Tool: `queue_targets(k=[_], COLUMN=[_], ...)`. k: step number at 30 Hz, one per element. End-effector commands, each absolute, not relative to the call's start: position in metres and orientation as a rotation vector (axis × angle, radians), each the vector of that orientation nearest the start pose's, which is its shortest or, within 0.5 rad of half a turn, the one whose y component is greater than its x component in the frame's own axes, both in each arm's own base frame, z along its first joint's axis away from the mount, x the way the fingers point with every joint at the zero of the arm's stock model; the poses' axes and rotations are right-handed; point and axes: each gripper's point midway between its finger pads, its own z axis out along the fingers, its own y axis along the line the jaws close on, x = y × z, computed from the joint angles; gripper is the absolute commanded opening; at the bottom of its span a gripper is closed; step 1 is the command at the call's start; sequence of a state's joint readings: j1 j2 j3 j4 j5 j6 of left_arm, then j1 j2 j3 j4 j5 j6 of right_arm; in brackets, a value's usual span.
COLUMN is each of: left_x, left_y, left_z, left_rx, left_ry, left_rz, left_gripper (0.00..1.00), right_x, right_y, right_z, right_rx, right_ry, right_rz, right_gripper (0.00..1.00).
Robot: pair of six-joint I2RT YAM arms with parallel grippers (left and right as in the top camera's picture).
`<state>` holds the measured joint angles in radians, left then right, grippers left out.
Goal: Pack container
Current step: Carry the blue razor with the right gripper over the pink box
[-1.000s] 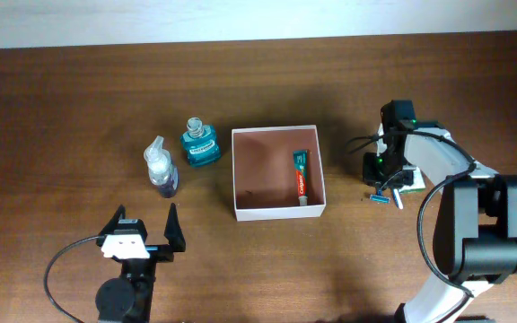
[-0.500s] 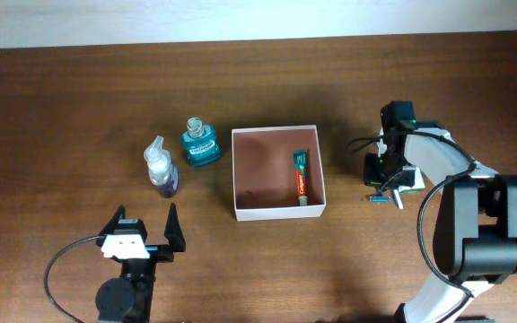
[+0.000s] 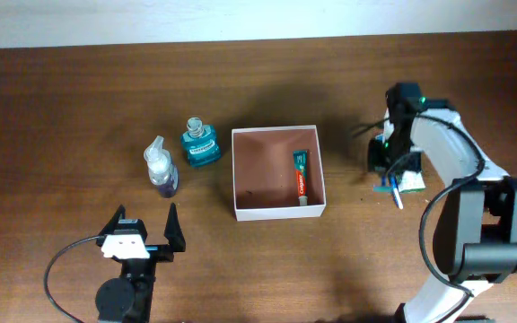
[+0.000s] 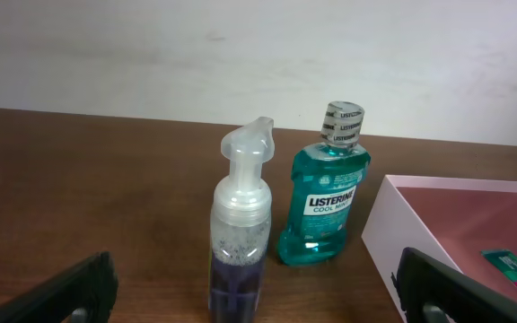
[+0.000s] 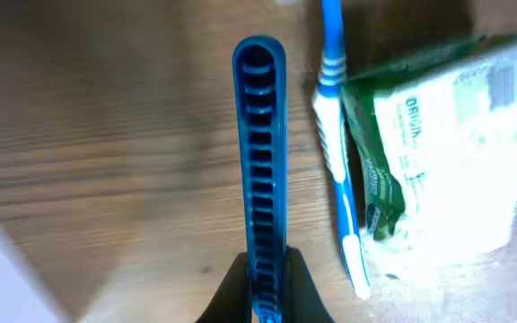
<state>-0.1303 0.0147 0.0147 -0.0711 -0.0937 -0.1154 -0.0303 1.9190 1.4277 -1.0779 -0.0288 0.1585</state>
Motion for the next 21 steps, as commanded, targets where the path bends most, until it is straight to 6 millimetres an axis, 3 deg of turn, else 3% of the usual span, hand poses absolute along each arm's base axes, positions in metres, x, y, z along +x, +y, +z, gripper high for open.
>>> queue_targets(k=[1, 8, 16, 21], left_x=[0.246, 0.246, 0.246, 0.246], left_y=[-0.013, -0.013, -0.013, -0.013], left_z=[0.159, 0.159, 0.159, 0.159], left_rx=[-0.056, -0.056, -0.056, -0.056], left_ry=[1.638, 1.638, 1.638, 1.638], left_rz=[-0.089, -0.089, -0.089, -0.089], left_gripper=[0.99, 0.99, 0.99, 0.99], right_x=[0.37, 0.373, 0.366, 0.355], right_y=[0.018, 0.066, 0.111, 0.137], right_z=[0.079, 0.111, 0.17, 0.177], right_rx=[0.258, 0.089, -0.053, -0.103], right_ry=[3.082, 3.045, 2.921, 2.908], right_rz=[0.198, 0.273, 0.312, 0.321], right_gripper=[0.04, 0.04, 0.04, 0.04])
